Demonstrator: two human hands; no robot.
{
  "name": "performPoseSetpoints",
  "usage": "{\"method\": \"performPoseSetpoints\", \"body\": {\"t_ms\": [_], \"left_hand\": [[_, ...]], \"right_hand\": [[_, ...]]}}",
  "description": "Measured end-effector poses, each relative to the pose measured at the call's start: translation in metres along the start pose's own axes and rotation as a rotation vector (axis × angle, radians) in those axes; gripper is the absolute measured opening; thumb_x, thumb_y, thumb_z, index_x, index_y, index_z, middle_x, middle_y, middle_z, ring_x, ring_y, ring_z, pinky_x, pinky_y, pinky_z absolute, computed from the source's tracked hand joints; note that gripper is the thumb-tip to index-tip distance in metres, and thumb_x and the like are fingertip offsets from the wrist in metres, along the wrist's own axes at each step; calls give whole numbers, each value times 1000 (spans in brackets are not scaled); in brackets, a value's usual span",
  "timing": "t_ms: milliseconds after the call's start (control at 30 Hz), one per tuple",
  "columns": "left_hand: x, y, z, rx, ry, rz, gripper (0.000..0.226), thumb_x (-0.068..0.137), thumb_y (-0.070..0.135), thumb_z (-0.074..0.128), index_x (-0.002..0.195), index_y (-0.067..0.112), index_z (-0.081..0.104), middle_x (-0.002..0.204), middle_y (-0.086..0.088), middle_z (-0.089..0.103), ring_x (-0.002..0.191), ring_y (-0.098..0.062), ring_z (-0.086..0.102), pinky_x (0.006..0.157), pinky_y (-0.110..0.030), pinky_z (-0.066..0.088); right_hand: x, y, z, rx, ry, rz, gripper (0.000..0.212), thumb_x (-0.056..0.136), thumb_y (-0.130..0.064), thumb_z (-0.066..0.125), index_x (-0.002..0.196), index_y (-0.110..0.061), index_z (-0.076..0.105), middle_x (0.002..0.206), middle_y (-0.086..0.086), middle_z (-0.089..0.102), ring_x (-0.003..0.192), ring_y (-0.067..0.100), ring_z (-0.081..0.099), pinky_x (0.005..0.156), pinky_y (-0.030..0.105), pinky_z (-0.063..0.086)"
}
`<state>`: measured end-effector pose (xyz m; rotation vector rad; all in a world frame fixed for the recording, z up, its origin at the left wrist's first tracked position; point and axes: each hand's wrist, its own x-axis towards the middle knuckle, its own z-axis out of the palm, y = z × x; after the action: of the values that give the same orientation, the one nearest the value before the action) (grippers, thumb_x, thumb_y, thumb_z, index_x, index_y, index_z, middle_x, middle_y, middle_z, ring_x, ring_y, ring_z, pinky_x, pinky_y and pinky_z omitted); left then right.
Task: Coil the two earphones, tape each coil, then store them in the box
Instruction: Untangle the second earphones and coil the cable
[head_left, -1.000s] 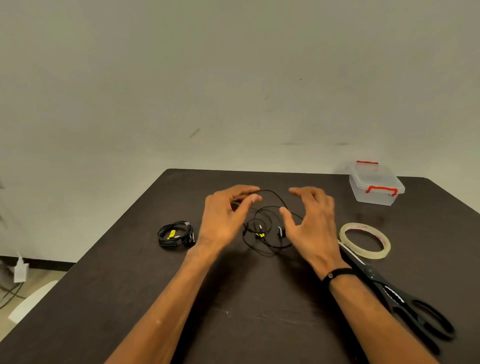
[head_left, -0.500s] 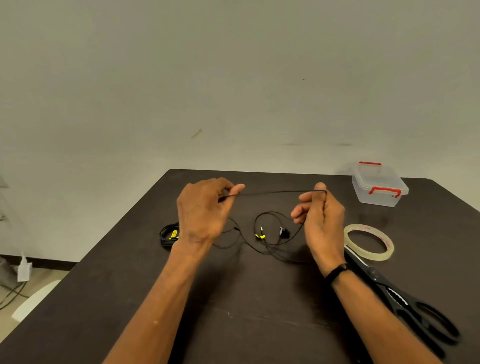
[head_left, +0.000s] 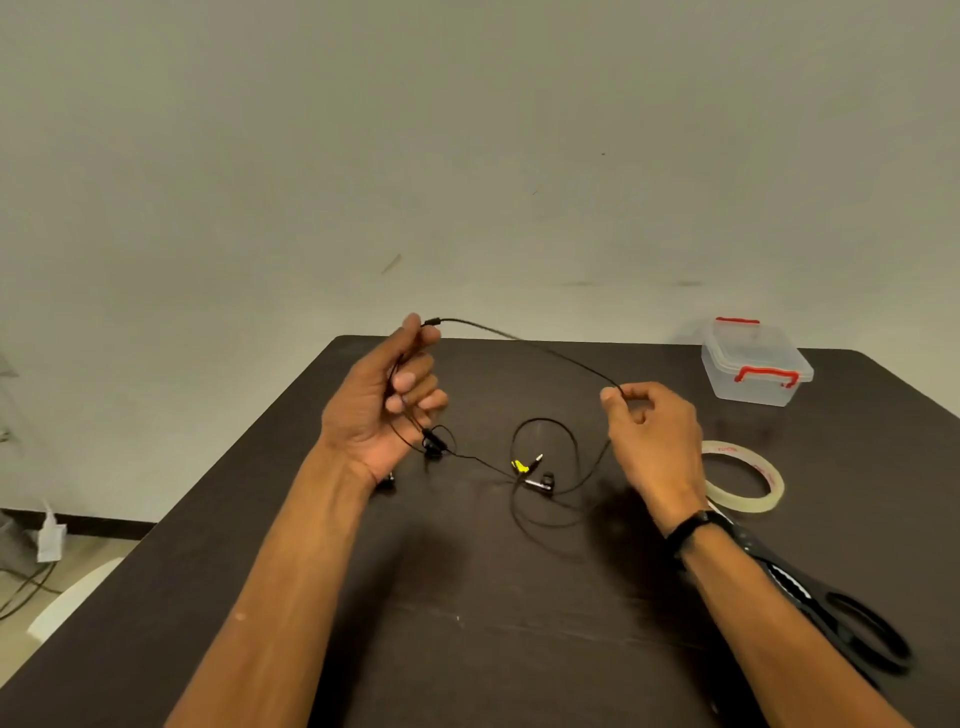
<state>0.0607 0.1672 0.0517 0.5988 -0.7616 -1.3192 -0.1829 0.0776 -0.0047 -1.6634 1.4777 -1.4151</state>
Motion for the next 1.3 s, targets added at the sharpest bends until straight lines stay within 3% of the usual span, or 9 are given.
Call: {"method": "performPoseSetpoints", "body": {"t_ms": [167, 300, 467, 633, 867, 1000, 1133, 1233, 1300], "left_hand": [[5, -11, 3, -52, 113, 71, 30, 103, 22, 60, 129, 11, 70, 77, 3, 67, 60, -3, 63, 60, -18, 55], [7, -11, 3, -109, 125, 128, 27, 106, 18, 56, 128, 11, 69, 87, 1, 75, 78, -8, 74, 73, -21, 61], [12, -13, -2, -67, 169, 168, 28, 106, 20, 56, 129, 10, 68, 90, -3, 77, 83, -12, 76, 74, -23, 62], [24, -27, -20, 482, 489, 204, 17, 105, 24, 61, 116, 11, 65, 95, -12, 74, 80, -19, 73, 70, -24, 61], [22, -30, -27, 1107, 798, 69, 72, 94, 44, 70, 147, 5, 40, 137, -8, 56, 126, -30, 59, 106, -44, 47], [11, -25, -21, 1343, 728, 174, 38, 97, 43, 67, 115, 10, 75, 111, -8, 76, 84, -9, 69, 99, -39, 55], [5, -29, -9, 1531, 700, 358, 54, 99, 55, 59, 67, 15, 74, 61, 2, 72, 59, -11, 64, 73, -36, 58], [11, -43, 5, 1502, 465, 591, 35, 95, 53, 67, 75, 25, 72, 69, 12, 68, 67, -5, 63, 66, -27, 53], [12, -57, 14, 1477, 235, 659, 21, 97, 44, 69, 111, 28, 74, 102, 13, 70, 94, -4, 64, 82, -21, 53]], "right_hand": [[-9, -10, 11, 494, -109, 30, 41, 94, -11, 76, 124, -18, 49, 108, -1, 78, 97, 8, 77, 87, 32, 63], [-25, -21, 9, 164, -182, -324, 26, 89, -32, 82, 105, -22, 64, 88, -8, 72, 77, 5, 69, 68, 16, 56], [-36, -22, 15, -619, -638, -508, 56, 75, -83, 66, 83, -28, 62, 65, -12, 65, 67, 4, 62, 68, 31, 56], [-25, -17, 13, -627, -764, -465, 14, 96, -41, 69, 91, -29, 66, 81, -12, 62, 78, 9, 60, 70, 32, 51], [-8, -13, 8, 108, -546, -289, 12, 104, -22, 60, 94, -24, 64, 92, -7, 72, 83, 7, 67, 77, 26, 54], [-7, -10, 5, 33, -353, -318, 12, 104, -26, 60, 93, -28, 64, 79, -7, 57, 68, 6, 51, 64, 18, 40], [-4, -13, -3, -203, -160, -425, 11, 109, -32, 51, 103, -24, 57, 67, -6, 56, 59, 14, 53, 59, 30, 44], [-7, -16, -3, -335, -175, -546, 14, 110, -36, 46, 109, -25, 54, 69, -10, 55, 64, 22, 58, 65, 41, 51], [-10, -17, 1, -278, -243, -575, 12, 110, -36, 45, 110, -27, 52, 70, -10, 55, 63, 18, 55, 64, 42, 51]]}}
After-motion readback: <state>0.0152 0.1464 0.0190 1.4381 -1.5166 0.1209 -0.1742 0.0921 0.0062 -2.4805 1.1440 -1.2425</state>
